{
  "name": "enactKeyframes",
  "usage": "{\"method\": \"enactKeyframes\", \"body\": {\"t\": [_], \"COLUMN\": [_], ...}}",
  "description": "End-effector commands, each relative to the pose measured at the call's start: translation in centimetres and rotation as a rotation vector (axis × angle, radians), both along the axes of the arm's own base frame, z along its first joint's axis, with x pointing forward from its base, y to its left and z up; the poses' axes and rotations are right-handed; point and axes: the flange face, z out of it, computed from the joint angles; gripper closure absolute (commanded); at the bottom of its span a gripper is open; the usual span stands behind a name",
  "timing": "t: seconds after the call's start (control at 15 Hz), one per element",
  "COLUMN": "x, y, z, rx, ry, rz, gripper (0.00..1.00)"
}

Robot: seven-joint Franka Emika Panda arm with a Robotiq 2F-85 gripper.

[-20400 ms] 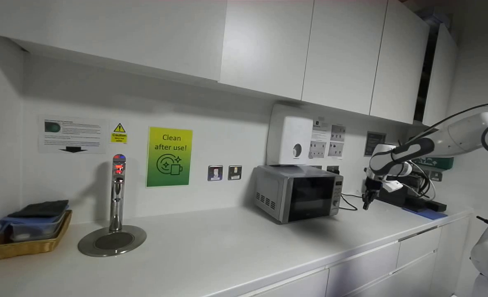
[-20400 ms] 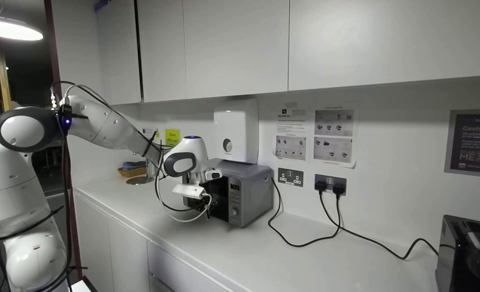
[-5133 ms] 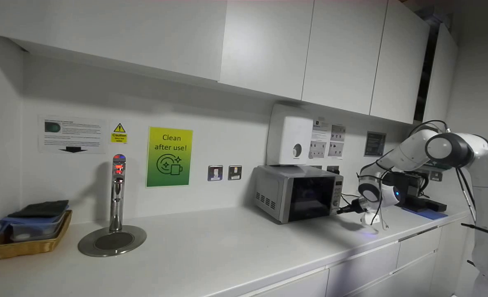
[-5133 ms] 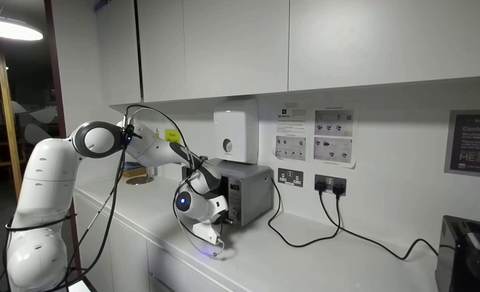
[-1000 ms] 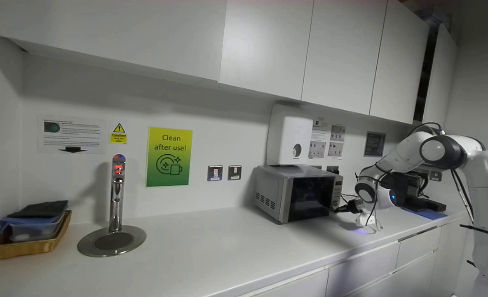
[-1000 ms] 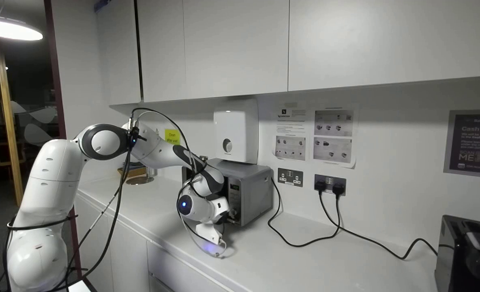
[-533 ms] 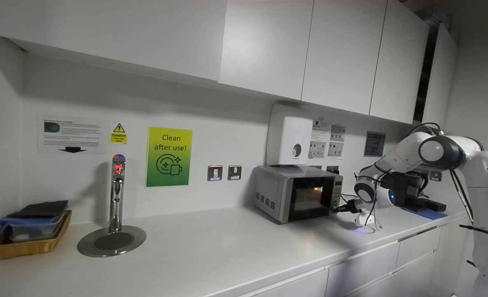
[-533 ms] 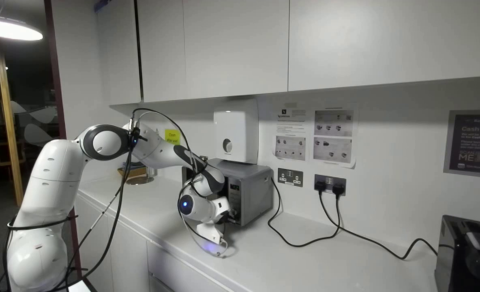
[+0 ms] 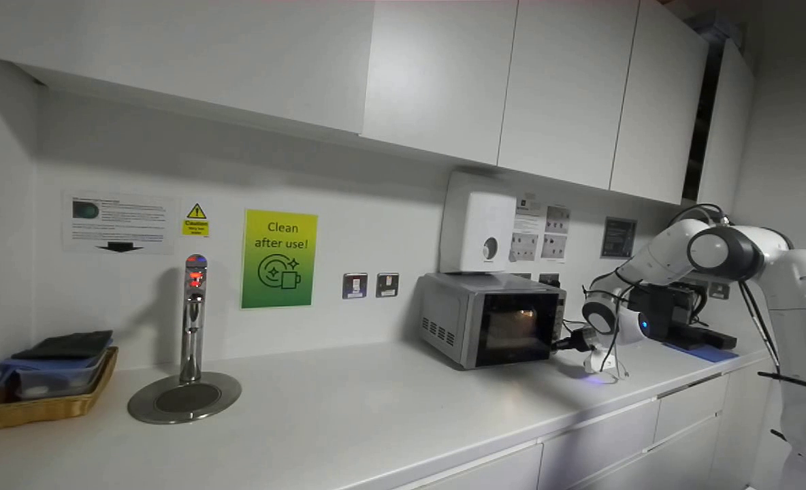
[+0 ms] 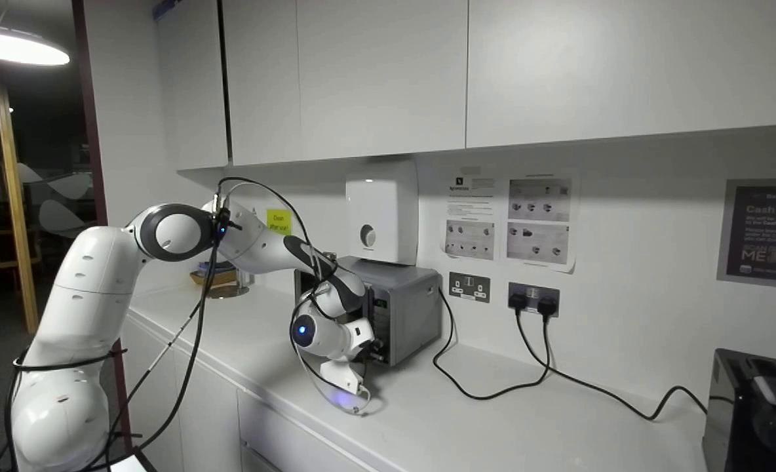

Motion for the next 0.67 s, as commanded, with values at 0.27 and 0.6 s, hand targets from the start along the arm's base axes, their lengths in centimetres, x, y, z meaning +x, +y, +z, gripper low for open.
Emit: {"method": "enactKeyframes", "body": {"t": [0.27, 0.6], "x": [2.5, 2.0], "y": [-0.4, -1.0], "z": [2.5, 3.2], "rx": [-0.039, -0.083], "ry": [-0.051, -0.025], "rz": [0.063, 0.087], "gripper": [1.0, 1.0]}}
